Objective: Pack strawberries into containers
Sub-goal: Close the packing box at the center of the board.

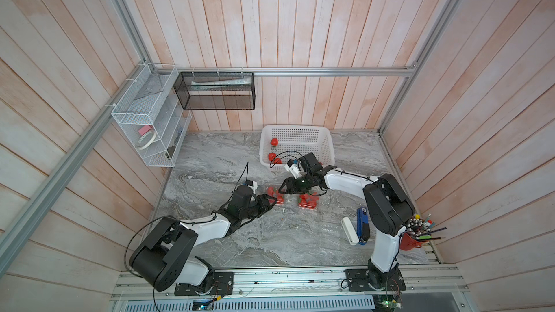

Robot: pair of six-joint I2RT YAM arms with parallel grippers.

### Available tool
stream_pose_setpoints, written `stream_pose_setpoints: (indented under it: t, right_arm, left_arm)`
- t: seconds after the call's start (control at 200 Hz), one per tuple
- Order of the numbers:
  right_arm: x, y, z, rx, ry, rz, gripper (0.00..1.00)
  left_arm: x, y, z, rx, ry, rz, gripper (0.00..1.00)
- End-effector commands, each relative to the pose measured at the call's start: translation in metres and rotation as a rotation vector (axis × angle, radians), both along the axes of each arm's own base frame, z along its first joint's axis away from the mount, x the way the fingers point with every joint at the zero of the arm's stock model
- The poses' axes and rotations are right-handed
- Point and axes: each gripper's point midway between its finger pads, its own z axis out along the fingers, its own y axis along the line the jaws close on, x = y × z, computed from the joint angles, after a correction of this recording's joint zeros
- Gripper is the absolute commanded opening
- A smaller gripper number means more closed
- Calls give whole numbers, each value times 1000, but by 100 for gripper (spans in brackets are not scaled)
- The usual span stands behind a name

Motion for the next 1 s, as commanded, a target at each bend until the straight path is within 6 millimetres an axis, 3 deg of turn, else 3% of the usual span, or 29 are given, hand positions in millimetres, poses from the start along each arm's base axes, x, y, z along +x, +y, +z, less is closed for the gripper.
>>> stream_pose_setpoints:
  t: [0.0,0.115,0.255,0.38,0.595,0.78,0.995]
  right_arm:
    - [-28,10,-8,1,75,36,56]
    - [-46,14,-5,2,97,72,56]
    - [-26,1,15,-12,22,26,56]
    - [6,-6,26,-7,-38,-23,58]
    - [32,13,7,32,-22,-11,57]
    - [26,18,-4,43,-2,2,57]
    - [-2,18,-11,51,32,18,57]
  left_arm:
    - [-13,24,-13,71,38,65,62]
    - [-15,48,-5,129,12,134,63]
    - [-15,70,8,169,-26,196,63]
    - [-21,71,4,177,-1,184,59]
    - [-25,55,-12,111,30,151,69]
    - [0,46,-15,81,14,139,73]
    - [34,39,-13,68,-17,103,74]
